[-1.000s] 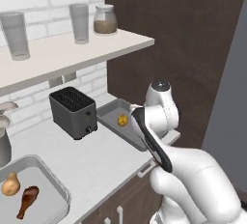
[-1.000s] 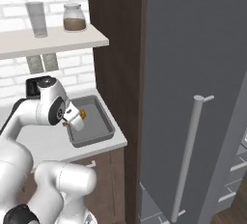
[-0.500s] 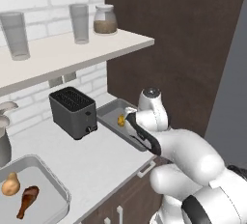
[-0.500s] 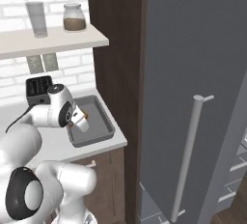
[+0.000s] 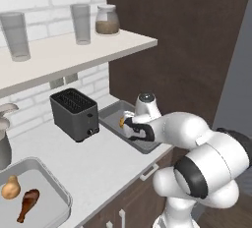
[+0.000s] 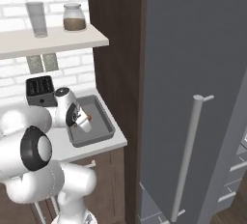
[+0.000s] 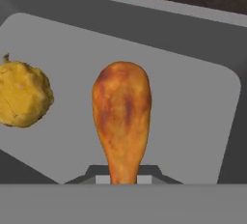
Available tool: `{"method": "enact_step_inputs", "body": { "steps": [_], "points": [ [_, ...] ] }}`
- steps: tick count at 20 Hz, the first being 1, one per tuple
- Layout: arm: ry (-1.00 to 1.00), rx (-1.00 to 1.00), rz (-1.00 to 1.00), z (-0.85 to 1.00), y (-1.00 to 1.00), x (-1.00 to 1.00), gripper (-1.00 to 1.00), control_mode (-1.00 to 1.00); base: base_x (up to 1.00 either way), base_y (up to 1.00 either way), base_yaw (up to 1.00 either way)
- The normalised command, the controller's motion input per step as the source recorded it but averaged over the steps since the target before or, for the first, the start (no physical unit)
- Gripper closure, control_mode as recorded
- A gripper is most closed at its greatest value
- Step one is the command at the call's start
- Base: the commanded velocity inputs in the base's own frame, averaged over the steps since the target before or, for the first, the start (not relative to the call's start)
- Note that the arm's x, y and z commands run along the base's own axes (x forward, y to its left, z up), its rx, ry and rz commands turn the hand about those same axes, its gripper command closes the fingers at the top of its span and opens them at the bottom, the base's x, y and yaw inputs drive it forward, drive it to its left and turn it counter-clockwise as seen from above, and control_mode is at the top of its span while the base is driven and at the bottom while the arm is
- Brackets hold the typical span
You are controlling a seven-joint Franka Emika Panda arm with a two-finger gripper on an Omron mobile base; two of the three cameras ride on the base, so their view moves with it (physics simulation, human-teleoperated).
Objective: Place one squash and one chicken drumstick in each tupperware on the nearby counter, to pack two identical lunches.
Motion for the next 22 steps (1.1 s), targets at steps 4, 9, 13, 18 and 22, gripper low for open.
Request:
{"method": "enact_step_inputs", "body": {
  "steps": [4,9,13,18,22],
  "points": [
    [0.05,0.0,-0.05,-0.27,0.0,0.41,1.0,-1.0,0.0,0.0,0.0],
    [0.04,0.0,-0.05,-0.26,0.02,0.44,1.0,-1.0,0.0,0.0,0.0],
    [0.0,0.0,-0.04,-0.23,0.22,0.31,-1.0,-1.0,0.0,0.0,0.0],
    [0.0,0.0,-0.04,-0.28,0.18,0.31,-1.0,-1.0,0.0,0.0,0.0],
    [0.0,0.0,-0.08,-0.04,0.04,0.13,-1.0,-1.0,0.0,0.0,0.0]
  ]
}}
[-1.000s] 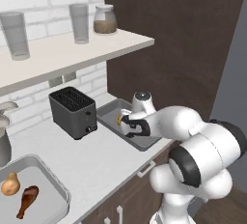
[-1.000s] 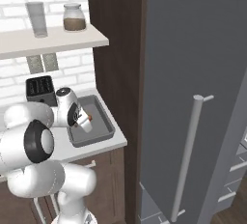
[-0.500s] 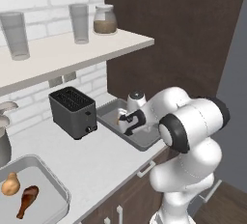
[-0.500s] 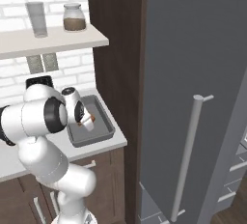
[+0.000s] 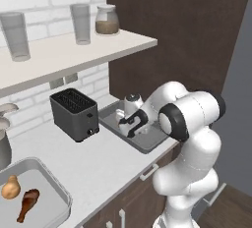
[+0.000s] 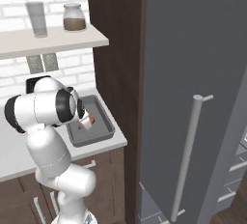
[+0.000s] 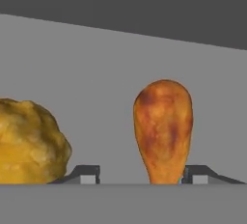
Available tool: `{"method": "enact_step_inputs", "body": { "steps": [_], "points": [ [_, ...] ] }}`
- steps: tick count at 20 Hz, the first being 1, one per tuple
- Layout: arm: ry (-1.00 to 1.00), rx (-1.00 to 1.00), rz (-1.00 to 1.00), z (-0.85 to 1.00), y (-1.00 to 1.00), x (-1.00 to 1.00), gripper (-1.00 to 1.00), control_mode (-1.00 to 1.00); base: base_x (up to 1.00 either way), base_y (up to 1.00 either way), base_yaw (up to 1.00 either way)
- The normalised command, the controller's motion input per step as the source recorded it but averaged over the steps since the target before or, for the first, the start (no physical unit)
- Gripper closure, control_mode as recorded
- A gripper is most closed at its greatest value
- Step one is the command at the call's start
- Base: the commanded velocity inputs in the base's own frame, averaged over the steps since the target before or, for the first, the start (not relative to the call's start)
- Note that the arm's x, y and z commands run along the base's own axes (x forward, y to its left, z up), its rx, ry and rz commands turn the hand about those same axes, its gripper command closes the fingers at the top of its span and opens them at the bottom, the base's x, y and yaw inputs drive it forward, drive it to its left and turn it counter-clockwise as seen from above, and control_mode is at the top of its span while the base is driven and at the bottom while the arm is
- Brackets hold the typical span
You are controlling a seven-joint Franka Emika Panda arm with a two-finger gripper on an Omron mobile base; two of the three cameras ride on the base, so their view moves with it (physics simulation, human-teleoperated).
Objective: Place one squash and one chicken drumstick in each tupperware on the nearby counter, to pack two identical lunches.
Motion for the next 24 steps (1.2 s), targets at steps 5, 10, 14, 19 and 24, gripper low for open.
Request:
{"method": "enact_step_inputs", "body": {
  "steps": [5,10,14,19,24],
  "points": [
    [0.0,0.0,-0.09,0.42,0.0,-0.47,-1.0,-1.0,0.0,0.0,0.0],
    [0.0,0.0,-0.07,0.7,0.0,-0.89,-1.0,-1.0,0.0,0.0,0.0],
    [0.0,0.0,-0.04,0.76,0.0,-0.87,-1.0,-1.0,0.0,0.0,0.0],
    [-0.05,0.0,0.0,0.59,0.0,-0.91,-1.0,-1.0,0.0,0.0,0.0],
    [-0.2,-0.06,0.0,0.59,0.04,-0.85,-1.0,-1.0,0.0,0.0,0.0]
  ]
}}
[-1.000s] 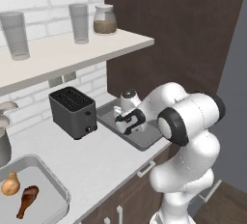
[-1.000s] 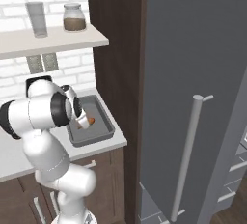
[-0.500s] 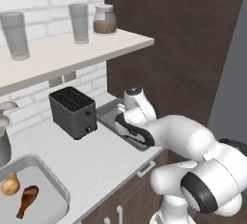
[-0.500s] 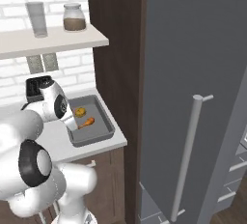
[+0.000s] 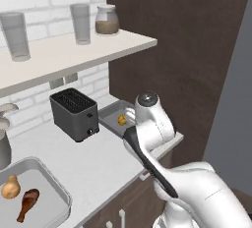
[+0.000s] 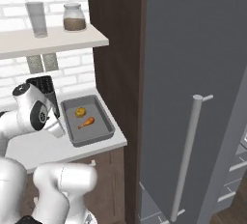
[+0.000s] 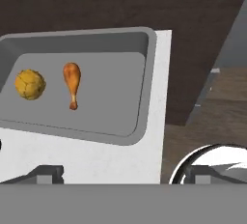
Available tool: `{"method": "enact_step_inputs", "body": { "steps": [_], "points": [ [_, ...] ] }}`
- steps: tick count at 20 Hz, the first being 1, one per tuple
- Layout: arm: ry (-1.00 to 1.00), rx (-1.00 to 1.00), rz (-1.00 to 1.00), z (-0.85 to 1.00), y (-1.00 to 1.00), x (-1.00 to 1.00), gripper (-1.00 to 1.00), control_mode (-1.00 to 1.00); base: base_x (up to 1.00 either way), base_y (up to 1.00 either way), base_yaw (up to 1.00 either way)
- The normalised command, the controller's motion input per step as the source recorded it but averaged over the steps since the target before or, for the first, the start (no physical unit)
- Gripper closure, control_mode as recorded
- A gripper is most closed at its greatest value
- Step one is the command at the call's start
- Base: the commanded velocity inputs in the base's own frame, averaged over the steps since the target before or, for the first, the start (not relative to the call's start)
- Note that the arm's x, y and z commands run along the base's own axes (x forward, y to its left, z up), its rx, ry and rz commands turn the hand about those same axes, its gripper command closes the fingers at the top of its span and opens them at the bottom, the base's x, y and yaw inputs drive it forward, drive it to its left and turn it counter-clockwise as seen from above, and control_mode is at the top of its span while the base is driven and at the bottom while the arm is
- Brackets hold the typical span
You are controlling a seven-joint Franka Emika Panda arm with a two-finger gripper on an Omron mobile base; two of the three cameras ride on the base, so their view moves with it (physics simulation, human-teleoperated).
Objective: Place one squash and one chicken drumstick in each tupperware on the nearby counter, to pack two identical lunches.
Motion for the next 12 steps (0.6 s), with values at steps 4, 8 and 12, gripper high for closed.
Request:
{"method": "enact_step_inputs", "body": {
  "steps": [4,8,12],
  "points": [
    [-0.21,-0.12,0.0,0.39,0.28,-0.79,-1.0,-1.0,0.0,0.0,0.0],
    [-0.15,-0.18,0.0,0.32,0.66,-0.63,-1.0,-1.0,0.0,0.0,0.0],
    [-0.05,-0.21,-0.01,0.12,0.92,-0.43,-1.0,-1.0,0.0,0.0,0.0]
  ]
}}
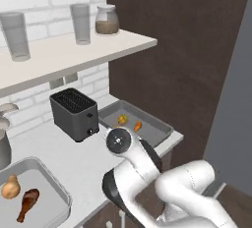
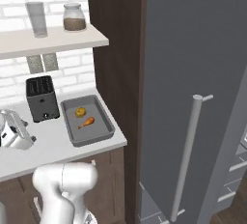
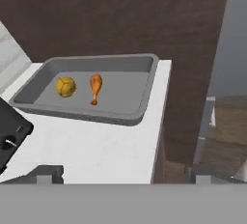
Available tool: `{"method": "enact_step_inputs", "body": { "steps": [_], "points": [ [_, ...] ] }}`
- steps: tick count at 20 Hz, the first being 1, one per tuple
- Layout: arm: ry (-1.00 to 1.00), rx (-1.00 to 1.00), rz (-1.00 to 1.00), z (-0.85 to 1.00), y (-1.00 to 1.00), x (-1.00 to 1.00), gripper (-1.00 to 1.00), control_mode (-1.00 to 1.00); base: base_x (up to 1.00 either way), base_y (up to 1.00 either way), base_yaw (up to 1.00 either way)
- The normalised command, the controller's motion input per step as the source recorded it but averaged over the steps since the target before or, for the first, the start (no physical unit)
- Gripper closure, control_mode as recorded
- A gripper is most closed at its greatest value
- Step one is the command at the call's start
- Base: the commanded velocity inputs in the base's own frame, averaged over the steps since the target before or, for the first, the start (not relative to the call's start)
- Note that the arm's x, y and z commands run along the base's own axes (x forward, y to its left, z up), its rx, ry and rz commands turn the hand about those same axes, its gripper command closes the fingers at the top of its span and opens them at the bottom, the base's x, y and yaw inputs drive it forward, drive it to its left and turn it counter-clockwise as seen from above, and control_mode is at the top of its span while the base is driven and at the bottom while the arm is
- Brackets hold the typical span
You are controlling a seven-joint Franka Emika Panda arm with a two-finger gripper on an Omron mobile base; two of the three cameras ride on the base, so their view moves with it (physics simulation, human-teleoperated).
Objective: Place one squash and one chicken drumstick in each tupperware on the nearby counter, to pack two identical lunches.
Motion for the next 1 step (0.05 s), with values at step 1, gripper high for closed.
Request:
{"method": "enact_step_inputs", "body": {
  "steps": [1],
  "points": [
    [-0.07,-0.12,0.0,0.0,0.83,-0.43,-1.0,-1.0,0.0,0.0,0.0]
  ]
}}
